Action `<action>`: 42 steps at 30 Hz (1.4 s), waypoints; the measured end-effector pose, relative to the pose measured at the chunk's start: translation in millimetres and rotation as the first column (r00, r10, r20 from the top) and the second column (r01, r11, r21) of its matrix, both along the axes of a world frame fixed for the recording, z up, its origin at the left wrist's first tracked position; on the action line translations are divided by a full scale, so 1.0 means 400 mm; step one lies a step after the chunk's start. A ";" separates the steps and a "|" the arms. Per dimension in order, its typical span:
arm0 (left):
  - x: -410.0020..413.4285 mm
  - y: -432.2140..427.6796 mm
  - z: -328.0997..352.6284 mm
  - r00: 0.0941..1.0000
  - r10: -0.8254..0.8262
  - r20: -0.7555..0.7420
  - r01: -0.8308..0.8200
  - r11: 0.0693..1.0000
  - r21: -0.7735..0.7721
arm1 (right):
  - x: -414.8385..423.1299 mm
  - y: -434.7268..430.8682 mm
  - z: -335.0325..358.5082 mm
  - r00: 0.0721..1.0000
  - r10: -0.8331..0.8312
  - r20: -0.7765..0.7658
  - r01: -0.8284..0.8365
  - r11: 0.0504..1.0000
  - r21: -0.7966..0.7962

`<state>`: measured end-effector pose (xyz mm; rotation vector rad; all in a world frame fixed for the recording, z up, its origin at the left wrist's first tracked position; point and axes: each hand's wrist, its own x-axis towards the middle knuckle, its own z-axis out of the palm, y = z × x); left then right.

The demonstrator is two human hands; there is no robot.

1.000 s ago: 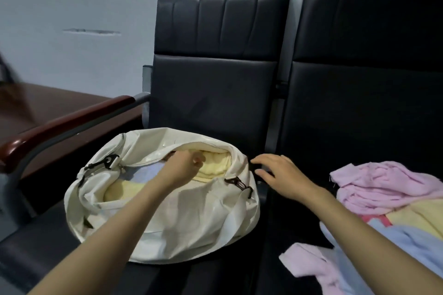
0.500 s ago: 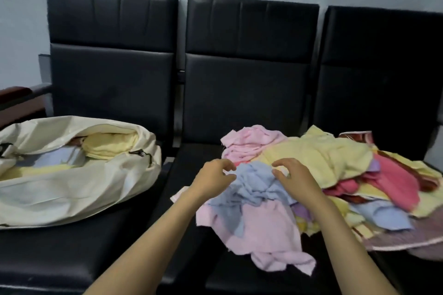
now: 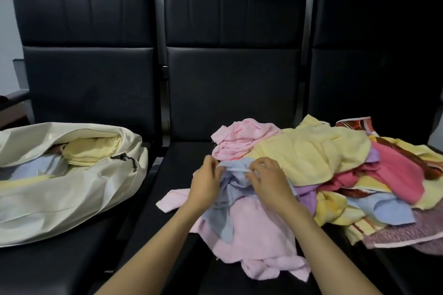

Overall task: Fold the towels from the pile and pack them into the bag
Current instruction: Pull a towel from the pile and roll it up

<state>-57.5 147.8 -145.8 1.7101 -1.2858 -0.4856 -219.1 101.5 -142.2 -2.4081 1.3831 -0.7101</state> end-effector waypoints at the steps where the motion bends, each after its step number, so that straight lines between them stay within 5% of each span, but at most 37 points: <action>1: 0.006 0.003 0.012 0.989 0.030 -0.146 -0.041 0.997 -0.067 | 0.002 -0.002 0.021 0.989 -0.027 0.144 0.024 0.999 0.026; 4: 0.011 0.014 0.043 0.903 0.011 -0.429 -0.093 0.981 -0.170 | 0.006 0.007 0.072 0.851 -0.099 0.516 -0.009 0.979 0.202; 8: 0.005 0.014 0.004 0.988 -0.128 0.091 0.125 0.992 0.031 | 0.000 0.009 0.087 0.577 -0.227 0.784 -0.227 0.878 0.421; 11: 0.005 -0.004 -0.048 0.912 -0.223 0.344 0.167 0.969 0.184 | -0.028 0.006 0.090 0.690 -0.196 0.697 -0.214 0.865 0.455; 14: 0.026 -0.004 -0.072 0.929 -0.265 0.257 0.187 0.938 0.292 | -0.073 0.008 0.090 0.811 -0.044 0.584 -0.222 0.900 0.376; 17: 0.037 0.009 -0.064 0.914 -0.288 0.286 0.222 0.945 0.242 | -0.129 0.007 0.086 0.963 0.133 0.234 -0.229 0.861 0.454; 19: 0.025 0.014 -0.054 0.871 -0.307 0.382 0.242 0.947 0.210 | -0.150 0.009 0.074 0.981 0.188 0.037 -0.184 0.871 0.455; 25: -0.064 0.038 -0.021 0.861 -0.469 0.196 0.471 0.881 0.043 | -0.125 0.049 0.095 0.923 0.259 0.286 -0.356 0.858 0.370; 27: -0.062 0.044 0.000 0.924 -0.326 0.201 0.337 0.941 -0.027 | -0.135 0.043 0.094 0.957 0.239 0.167 -0.283 0.897 0.338; 30: -0.021 0.047 0.026 0.966 -0.054 0.253 0.090 0.987 -0.131 | -0.165 0.016 0.075 0.994 -0.033 -0.100 0.053 0.977 0.207; 33: 0.038 0.043 0.024 0.898 0.074 0.434 -0.113 0.992 0.063 | -0.182 0.002 0.064 0.987 -0.138 -0.079 0.144 0.986 0.082; 36: 0.060 0.051 -0.006 0.781 -0.072 0.620 -0.152 0.942 0.301 | -0.155 0.024 0.066 0.979 -0.061 0.196 0.029 0.986 0.163; 37: 0.054 0.054 -0.013 0.796 -0.130 0.591 -0.047 0.960 0.275 | -0.139 0.038 0.070 0.957 -0.038 0.287 -0.019 0.981 0.193; 39: 0.015 0.068 -0.002 0.902 -0.311 0.299 0.292 0.950 0.109 | -0.111 0.057 0.072 0.912 0.004 0.411 -0.106 0.969 0.224; 42: -0.067 0.091 0.037 0.870 -0.494 0.014 0.493 0.866 -0.083 | -0.082 0.054 0.069 0.953 -0.001 0.304 -0.075 0.968 0.239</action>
